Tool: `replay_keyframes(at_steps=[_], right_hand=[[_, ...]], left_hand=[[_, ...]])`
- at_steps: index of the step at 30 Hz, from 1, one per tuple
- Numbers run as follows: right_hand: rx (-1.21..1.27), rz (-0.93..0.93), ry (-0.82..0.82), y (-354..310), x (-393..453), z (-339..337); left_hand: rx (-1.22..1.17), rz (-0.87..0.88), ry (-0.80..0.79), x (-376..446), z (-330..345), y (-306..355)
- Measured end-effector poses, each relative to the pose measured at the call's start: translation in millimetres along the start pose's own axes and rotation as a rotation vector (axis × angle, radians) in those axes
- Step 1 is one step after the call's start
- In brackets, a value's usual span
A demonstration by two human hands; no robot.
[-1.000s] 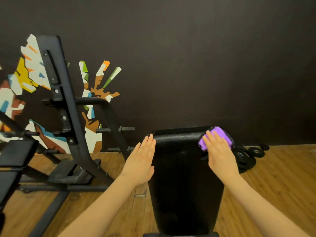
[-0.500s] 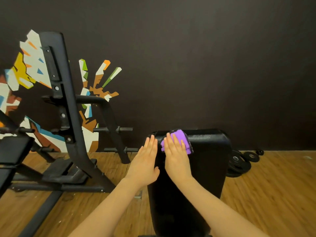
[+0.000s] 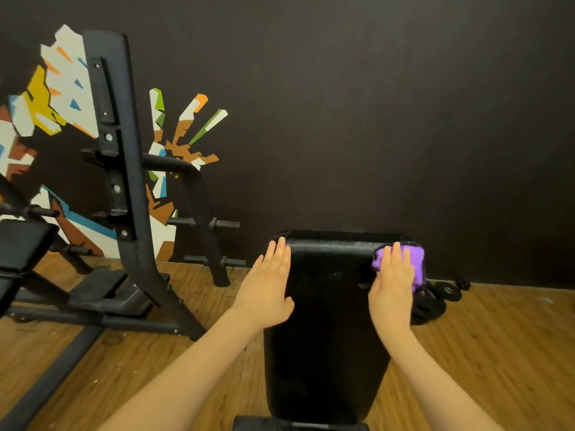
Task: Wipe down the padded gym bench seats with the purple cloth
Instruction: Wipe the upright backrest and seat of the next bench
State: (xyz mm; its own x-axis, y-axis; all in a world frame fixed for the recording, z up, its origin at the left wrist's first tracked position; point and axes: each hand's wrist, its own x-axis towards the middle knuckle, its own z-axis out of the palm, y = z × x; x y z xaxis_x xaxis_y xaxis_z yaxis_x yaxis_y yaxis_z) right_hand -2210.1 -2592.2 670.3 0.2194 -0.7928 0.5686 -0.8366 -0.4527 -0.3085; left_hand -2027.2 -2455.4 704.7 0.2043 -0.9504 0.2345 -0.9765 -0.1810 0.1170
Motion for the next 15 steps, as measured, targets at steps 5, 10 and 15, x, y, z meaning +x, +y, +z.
replay_keyframes(at_steps=[5, 10, 15], right_hand=[[-0.048, -0.312, 0.0, -83.7, -19.3, 19.4], [-0.036, -0.44, -0.076, -75.7, -15.0, 12.9], [-0.089, -0.383, 0.009, 1.0, 8.2, -5.6]], left_hand=[[0.035, -0.017, 0.01, -1.6, 0.6, 2.9], [0.08, -0.008, -0.035, -1.6, -3.2, -0.7], [0.064, 0.013, -0.031, -1.4, -0.6, -4.0]])
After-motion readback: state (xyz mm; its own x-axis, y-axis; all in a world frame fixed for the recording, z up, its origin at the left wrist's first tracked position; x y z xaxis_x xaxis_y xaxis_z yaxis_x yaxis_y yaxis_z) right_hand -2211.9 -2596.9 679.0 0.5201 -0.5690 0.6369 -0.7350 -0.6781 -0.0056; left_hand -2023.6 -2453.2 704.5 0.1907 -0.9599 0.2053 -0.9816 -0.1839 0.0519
